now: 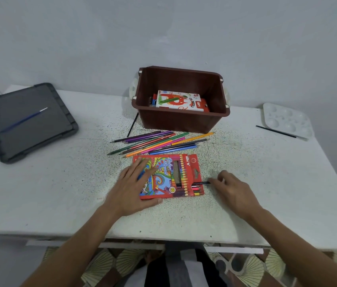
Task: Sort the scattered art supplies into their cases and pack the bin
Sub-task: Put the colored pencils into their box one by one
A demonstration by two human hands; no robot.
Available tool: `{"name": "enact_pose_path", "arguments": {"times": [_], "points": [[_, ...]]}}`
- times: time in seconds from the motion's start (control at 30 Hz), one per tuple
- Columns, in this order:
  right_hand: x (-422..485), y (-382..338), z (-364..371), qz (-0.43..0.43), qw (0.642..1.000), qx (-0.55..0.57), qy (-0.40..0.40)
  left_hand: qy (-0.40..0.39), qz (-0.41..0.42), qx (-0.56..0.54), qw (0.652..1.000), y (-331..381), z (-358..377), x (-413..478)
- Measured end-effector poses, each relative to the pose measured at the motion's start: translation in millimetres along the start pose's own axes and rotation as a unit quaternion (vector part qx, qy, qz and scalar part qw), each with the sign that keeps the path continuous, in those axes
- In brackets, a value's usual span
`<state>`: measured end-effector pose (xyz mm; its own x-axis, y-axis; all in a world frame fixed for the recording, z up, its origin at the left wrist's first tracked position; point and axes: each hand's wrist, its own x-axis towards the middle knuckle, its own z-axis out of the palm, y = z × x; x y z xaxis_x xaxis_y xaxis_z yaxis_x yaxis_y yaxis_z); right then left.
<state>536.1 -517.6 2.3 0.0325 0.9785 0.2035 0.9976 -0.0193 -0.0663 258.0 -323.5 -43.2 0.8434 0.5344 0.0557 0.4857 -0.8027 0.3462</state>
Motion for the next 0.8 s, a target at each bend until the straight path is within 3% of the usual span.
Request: {"name": "enact_pose_path", "arguments": {"times": [0.17, 0.5, 0.6, 0.8], "points": [[10, -31, 20, -0.005, 0.999, 0.042, 0.025, 0.001, -0.002, 0.006, 1.0, 0, -1, -1], [14, -25, 29, 0.112, 0.97, 0.205, 0.062, 0.003, -0.001, 0.004, 1.0, 0, 1, -1], [25, -8, 28, 0.174, 0.962, 0.206, 0.045, 0.008, 0.001, 0.006, 1.0, 0, 1, -1], [63, 13, 20, 0.214, 0.962, 0.171, -0.017, 0.003, -0.001, 0.008, 1.0, 1, 0, 0]]}}
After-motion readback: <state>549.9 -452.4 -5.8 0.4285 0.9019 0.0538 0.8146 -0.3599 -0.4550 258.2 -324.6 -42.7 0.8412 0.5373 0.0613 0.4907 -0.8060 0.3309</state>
